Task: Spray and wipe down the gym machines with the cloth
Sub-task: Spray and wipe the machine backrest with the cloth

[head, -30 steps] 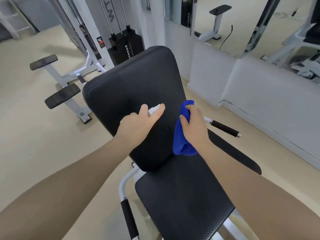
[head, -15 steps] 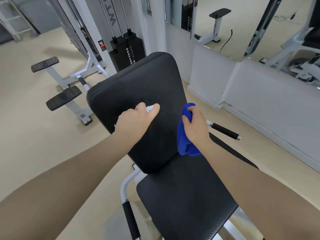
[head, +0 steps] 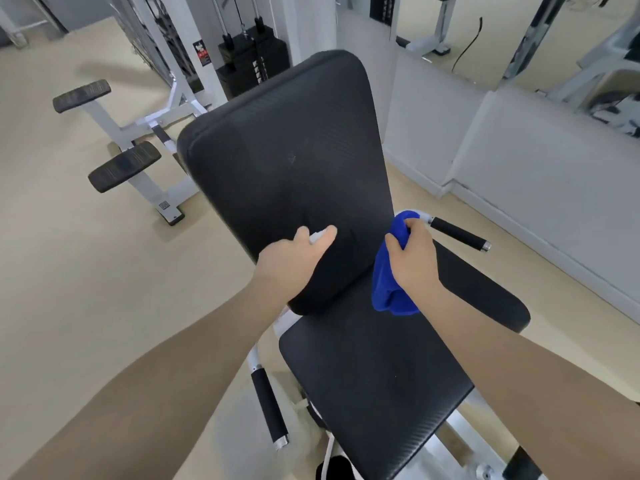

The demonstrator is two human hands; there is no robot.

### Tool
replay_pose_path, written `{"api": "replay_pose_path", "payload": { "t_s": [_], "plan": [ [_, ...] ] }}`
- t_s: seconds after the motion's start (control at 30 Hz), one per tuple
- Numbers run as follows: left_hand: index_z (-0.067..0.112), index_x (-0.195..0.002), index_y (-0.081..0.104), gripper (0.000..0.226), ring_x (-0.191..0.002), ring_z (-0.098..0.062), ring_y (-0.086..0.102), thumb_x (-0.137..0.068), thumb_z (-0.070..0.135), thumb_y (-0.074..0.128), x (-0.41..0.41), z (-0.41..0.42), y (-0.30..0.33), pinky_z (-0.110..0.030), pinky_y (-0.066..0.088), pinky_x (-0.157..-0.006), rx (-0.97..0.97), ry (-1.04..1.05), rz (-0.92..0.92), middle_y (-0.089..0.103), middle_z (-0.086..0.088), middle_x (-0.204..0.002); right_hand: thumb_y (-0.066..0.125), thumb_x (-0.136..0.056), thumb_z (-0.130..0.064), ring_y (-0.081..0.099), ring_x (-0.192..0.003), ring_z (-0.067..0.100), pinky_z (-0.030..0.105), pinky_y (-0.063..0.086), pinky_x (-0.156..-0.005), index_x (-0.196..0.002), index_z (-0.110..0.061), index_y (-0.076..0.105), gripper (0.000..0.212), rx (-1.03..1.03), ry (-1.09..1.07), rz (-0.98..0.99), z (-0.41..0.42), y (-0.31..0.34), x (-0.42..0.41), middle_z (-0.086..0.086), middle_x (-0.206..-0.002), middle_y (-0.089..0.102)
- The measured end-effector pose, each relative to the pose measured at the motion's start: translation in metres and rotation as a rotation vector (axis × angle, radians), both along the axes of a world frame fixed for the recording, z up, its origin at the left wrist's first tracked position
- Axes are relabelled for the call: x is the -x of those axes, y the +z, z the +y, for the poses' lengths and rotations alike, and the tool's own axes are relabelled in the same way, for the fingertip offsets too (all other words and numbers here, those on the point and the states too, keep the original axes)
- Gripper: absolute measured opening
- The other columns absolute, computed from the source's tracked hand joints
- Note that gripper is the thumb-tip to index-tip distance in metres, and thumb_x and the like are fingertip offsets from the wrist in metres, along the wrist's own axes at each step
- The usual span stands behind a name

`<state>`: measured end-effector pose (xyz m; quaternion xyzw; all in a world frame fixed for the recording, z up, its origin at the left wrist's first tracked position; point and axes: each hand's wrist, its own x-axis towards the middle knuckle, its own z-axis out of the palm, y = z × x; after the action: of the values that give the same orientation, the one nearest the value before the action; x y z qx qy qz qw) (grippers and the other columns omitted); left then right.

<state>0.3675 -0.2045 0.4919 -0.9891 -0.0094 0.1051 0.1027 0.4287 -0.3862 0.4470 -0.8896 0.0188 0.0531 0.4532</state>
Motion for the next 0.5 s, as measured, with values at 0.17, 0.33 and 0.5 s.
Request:
{"api": "replay_pose_path", "payload": {
  "t_s": [0.17,0.33,0.5],
  "plan": [
    [0.028,-0.145,-0.019,0.085,-0.045,-0.017,0.040,-0.092,0.008,0.045,-0.009,0.042,0.069,-0.025,0.018,-0.037,0.001,0.084,-0.368,0.013,-0.008,-0.155,0.053,-0.092,-0.018,0.050,-0.092,0.018,0.027,0.039,-0.080,-0.126,-0.012,0.044,0.036,-0.014,0.074,-0.186,0.044,0.047,-0.017,0.006,-0.126,0.045],
    [0.016,-0.141,0.029,0.055,-0.098,-0.036,0.058,-0.091,0.021,0.051,-0.009,0.095,0.093,-0.032,0.037,-0.055,0.282,0.334,-0.570,0.012,-0.002,-0.157,0.044,-0.098,-0.026,0.055,-0.079,0.024,0.033,0.047,-0.080,-0.141,-0.022,0.036,0.044,0.080,0.218,-0.358,0.121,0.090,-0.031,0.008,-0.129,0.035],
    [0.018,-0.124,0.045,0.042,-0.089,-0.031,0.060,-0.086,0.027,0.058,-0.011,0.132,0.074,-0.036,0.047,-0.068,0.758,0.477,-0.606,0.060,-0.009,-0.107,0.042,-0.097,-0.017,0.057,-0.075,0.029,0.040,0.051,-0.076,-0.142,-0.025,0.035,0.046,0.067,0.063,-0.359,0.168,0.092,-0.045,0.013,-0.126,0.036]
  ]
}}
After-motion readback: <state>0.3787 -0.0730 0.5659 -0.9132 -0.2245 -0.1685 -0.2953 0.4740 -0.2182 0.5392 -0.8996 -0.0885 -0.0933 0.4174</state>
